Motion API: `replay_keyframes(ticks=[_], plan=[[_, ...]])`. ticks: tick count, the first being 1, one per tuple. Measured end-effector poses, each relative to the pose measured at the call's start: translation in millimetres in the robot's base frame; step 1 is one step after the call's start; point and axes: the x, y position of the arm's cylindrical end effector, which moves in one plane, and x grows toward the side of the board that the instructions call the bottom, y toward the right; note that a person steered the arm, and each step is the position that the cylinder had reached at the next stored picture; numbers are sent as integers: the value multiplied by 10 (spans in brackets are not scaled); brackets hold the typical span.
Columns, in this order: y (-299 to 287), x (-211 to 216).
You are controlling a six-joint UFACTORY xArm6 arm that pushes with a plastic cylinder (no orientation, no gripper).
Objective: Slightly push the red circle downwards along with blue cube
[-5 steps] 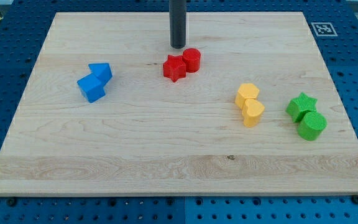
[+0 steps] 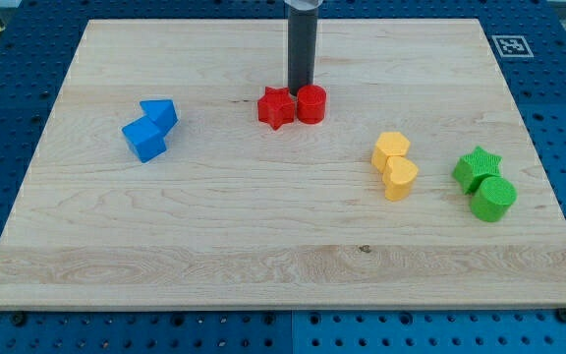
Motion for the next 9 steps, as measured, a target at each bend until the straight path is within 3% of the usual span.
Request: replay_keyframes(ticks=[2,4,6,8,9], plan=[[-60,-274],[-1104,-284],[-2097,274],[-2245,721],[-1942,859]])
